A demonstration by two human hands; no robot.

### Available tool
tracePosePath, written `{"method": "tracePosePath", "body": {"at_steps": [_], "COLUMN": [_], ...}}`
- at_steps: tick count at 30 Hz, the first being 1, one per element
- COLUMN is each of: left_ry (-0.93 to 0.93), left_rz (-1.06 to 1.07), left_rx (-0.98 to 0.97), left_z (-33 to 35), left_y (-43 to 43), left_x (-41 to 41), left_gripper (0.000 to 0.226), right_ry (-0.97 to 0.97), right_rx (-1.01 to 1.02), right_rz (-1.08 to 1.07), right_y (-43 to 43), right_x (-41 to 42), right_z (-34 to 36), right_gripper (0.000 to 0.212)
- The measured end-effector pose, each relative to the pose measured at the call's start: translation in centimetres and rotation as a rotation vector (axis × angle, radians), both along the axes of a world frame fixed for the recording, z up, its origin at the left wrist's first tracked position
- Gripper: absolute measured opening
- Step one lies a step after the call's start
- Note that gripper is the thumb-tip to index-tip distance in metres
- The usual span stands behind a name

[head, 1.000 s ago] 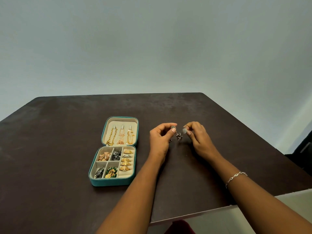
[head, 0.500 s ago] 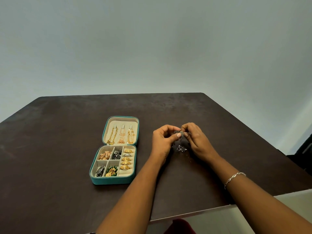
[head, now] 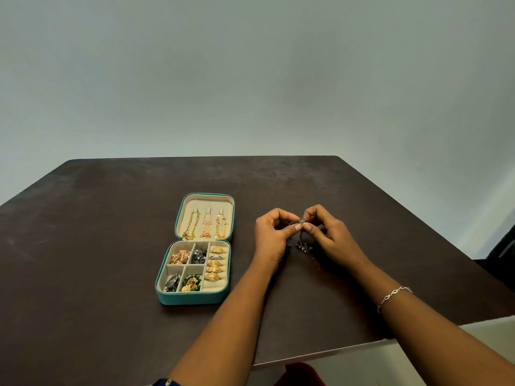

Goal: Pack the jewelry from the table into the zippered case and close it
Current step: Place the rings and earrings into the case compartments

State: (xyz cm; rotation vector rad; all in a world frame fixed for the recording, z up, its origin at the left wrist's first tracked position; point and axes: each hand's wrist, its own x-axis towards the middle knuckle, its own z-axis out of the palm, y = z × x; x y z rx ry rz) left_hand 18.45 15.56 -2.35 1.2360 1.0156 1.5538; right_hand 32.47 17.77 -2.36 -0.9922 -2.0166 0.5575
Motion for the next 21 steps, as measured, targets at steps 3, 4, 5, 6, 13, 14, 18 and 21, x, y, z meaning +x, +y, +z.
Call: {"method": "tracePosePath", "body": {"at_steps": [3,4,5,6,13,14,18,21], "left_ry": [0.014,0.006,-0.008,-0.023,-0.016,-0.007,0.016,0.016], "left_rz": [0.016,0.032,0.052,0.07,0.089,0.088,0.093,0.067], "left_rx": [0.02,0.03,0.038,0.043,0.03,0.023,0.01,0.02], "left_z": [-0.2,-0.3,-0.3,-0.3,0.1,0.2,0.6,1.2], "left_y": [-0.1,-0.2,-0.3,-0.4,-1.9,-2.3,-4.2,-5.9], "left_x": [-0.1,-0.1,-0.2,-0.3,-0.5,-0.4,-0.4,-0.5], "left_gripper": [0.023,0.022,0.021,0.02,0.025,0.026,0.024,0.021], "right_ry": [0.035,0.047,0.065,0.09,0.266,0.267,0.263,0.288], "right_rx": [-0.037,-0.055,-0.076,-0.098,-0.152,-0.157,-0.196,-0.212], "right_rz": [-0.009,-0.007,-0.005,-0.006,-0.026,-0.029,-0.015,-0.003], "right_y": [-0.3,-0.3,-0.3,-0.5,-2.2,-2.5,-4.1,-5.0], "right_x": [0.0,0.0,0.0,0.0,0.5,0.7,1.1,1.3], "right_z": [0.3,0.3,0.4,0.6,3.5,3.9,5.5,6.9], "right_gripper": [0.006,0.005,0.005,0.005,0.005,0.007,0.014,0.013]}}
